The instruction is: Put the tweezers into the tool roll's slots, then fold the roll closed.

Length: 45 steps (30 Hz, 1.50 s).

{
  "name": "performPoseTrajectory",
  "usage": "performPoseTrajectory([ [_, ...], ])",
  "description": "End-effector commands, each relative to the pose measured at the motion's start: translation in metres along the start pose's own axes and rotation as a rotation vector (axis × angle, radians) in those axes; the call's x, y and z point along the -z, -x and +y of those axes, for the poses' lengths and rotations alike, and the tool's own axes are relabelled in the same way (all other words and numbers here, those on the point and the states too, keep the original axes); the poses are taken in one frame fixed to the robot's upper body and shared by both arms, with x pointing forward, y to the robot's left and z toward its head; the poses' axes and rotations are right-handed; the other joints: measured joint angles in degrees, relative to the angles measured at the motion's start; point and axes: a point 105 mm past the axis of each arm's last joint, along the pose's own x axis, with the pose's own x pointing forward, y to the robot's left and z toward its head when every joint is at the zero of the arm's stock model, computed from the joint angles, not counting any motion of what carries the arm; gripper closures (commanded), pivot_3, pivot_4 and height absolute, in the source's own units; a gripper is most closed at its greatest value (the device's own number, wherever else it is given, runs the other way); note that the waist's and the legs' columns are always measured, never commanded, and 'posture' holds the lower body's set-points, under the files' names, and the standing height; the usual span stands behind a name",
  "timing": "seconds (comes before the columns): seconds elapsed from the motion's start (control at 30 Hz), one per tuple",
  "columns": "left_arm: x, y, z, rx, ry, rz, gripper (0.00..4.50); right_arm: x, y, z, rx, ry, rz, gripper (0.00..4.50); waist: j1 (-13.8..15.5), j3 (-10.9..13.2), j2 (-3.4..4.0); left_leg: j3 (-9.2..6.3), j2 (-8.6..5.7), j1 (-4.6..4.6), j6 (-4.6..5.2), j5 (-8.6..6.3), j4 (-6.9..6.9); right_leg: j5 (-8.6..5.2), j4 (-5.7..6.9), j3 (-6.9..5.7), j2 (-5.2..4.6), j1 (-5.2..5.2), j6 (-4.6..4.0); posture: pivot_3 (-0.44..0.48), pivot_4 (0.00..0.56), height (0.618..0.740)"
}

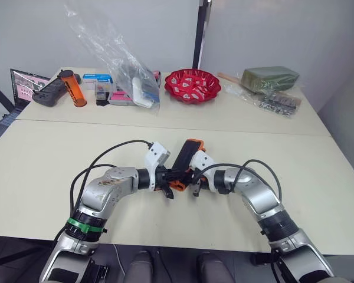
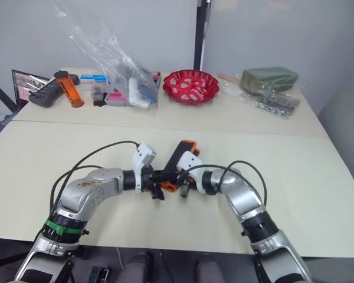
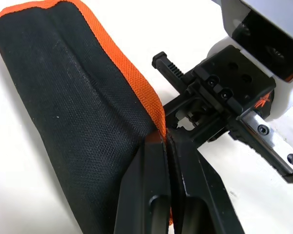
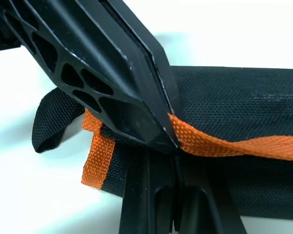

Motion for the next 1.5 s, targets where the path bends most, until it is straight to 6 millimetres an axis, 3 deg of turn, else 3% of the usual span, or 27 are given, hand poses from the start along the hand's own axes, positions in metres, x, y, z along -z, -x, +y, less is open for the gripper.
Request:
performPoseTrajectory([
  [0.03, 0.025, -0.012, 0.001, 0.003, 0.016, 0.093, 4.49, 0.023, 0.011, -0.005, 0.028, -0.049, 0.100, 4.50, 0.36, -0.02, 0.03, 0.00, -0.04, 0.01, 0.00, 0.00, 0.02, -0.02, -0.05, 0.01, -0.03, -0.01, -0.04, 0.000, 0.150, 0.740],
  [0.47, 0.041, -0.020, 0.000, 0.030, 0.024, 0.127, 4.49, -0.013, 0.060, -0.023, 0.051, -0.039, 0.027, 4.50, 1.19, -0.03, 0.08, -0.14, -0.23, -0.53, 0.01, 0.00, 0.33, 0.01, -0.05, -0.02, -0.16, -0.07, 0.18, 0.000, 0.150, 0.740],
  [0.63, 0.043, -0.025, -0.004, 0.046, 0.021, 0.134, 4.49, -0.030, 0.065, -0.031, 0.072, -0.063, -0.041, 4.50, 1.17, -0.03, 0.08, -0.15, -0.24, -0.53, 0.01, 0.00, 0.34, 0.01, -0.05, -0.02, -0.15, -0.06, 0.19, 0.000, 0.150, 0.740],
  [0.87, 0.047, -0.024, -0.005, 0.045, 0.019, 0.146, 4.49, -0.056, 0.054, -0.035, 0.077, -0.038, -0.159, 4.50, 1.17, -0.03, 0.09, -0.17, -0.24, -0.54, 0.01, 0.00, 0.35, 0.01, -0.05, -0.03, -0.15, -0.05, 0.20, 0.000, 0.150, 0.740],
  [1.0, 0.048, -0.022, -0.004, 0.042, 0.016, 0.152, 4.49, -0.048, 0.029, -0.037, 0.065, -0.050, -0.162, 4.50, 0.98, -0.03, 0.10, -0.17, -0.24, -0.53, 0.01, 0.00, 0.35, 0.02, -0.06, -0.04, -0.16, -0.05, 0.21, 0.000, 0.150, 0.740],
  [1.13, 0.049, -0.021, -0.005, 0.045, 0.006, 0.160, 4.49, -0.026, 0.011, -0.038, 0.061, -0.077, -0.123, 4.50, 1.00, -0.03, 0.10, -0.17, -0.24, -0.54, 0.01, 0.00, 0.33, 0.02, -0.03, -0.04, -0.15, -0.06, 0.21, 0.000, 0.150, 0.740],
  [1.27, 0.040, -0.018, -0.006, 0.056, 0.031, 0.122, 4.49, 0.008, 0.003, -0.042, 0.102, -0.090, -0.015, 4.50, 0.90, -0.04, 0.13, -0.17, -0.24, -0.52, 0.01, 0.00, 0.32, 0.03, -0.01, -0.04, -0.15, -0.05, 0.22, 0.000, 0.150, 0.740],
  [1.47, 0.019, -0.001, -0.007, 0.058, 0.009, 0.049, 4.49, 0.030, 0.000, -0.039, 0.120, -0.132, 0.042, 4.50, -0.22, -0.05, 0.15, -0.18, -0.19, -0.43, 0.01, 0.00, 0.31, 0.03, 0.10, -0.04, -0.09, -0.04, 0.22, 0.000, 0.150, 0.740],
  [1.5, 0.015, 0.003, -0.009, 0.070, -0.009, 0.035, 4.19, 0.033, 0.000, -0.038, 0.117, -0.129, 0.051, 4.50, -0.49, -0.05, 0.15, -0.18, -0.18, -0.44, 0.01, 0.00, 0.31, 0.03, 0.11, -0.04, -0.09, -0.04, 0.22, 0.000, 0.150, 0.740],
])
